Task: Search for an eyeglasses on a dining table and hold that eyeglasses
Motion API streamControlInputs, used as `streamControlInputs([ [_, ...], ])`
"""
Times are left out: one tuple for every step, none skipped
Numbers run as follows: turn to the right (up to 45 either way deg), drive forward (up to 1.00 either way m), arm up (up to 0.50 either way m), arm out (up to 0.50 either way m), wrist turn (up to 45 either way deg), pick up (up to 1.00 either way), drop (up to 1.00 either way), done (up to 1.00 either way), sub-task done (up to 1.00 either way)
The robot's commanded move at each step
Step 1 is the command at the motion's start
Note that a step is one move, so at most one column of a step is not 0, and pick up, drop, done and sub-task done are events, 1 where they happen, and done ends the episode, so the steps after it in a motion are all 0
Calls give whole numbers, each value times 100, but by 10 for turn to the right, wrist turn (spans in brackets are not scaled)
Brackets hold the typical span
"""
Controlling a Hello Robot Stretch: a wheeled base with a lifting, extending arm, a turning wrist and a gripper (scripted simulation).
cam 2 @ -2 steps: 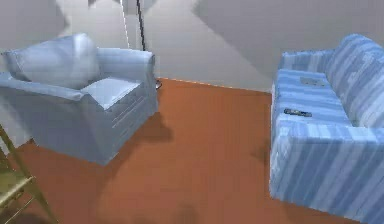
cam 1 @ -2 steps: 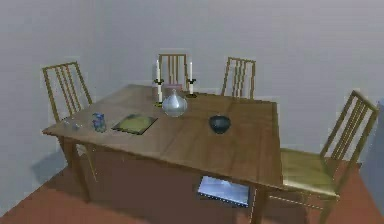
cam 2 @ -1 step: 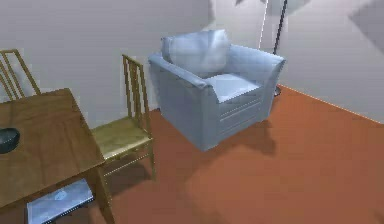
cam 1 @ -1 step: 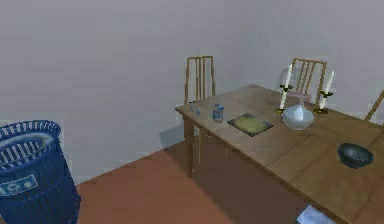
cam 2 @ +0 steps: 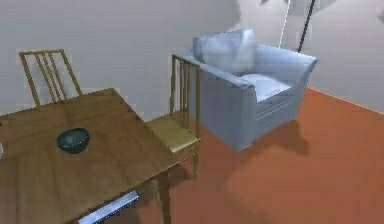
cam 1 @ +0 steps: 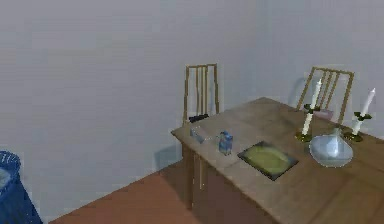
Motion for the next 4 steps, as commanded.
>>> streamControlInputs([
  [-450,0,0,0,0,0,0,0,0],
  [-360,0,0,0,0,0,0,0,0],
  [-60,0,0,0,0,0,0,0,0],
  [450,0,0,0,0,0,0,0,0],
])
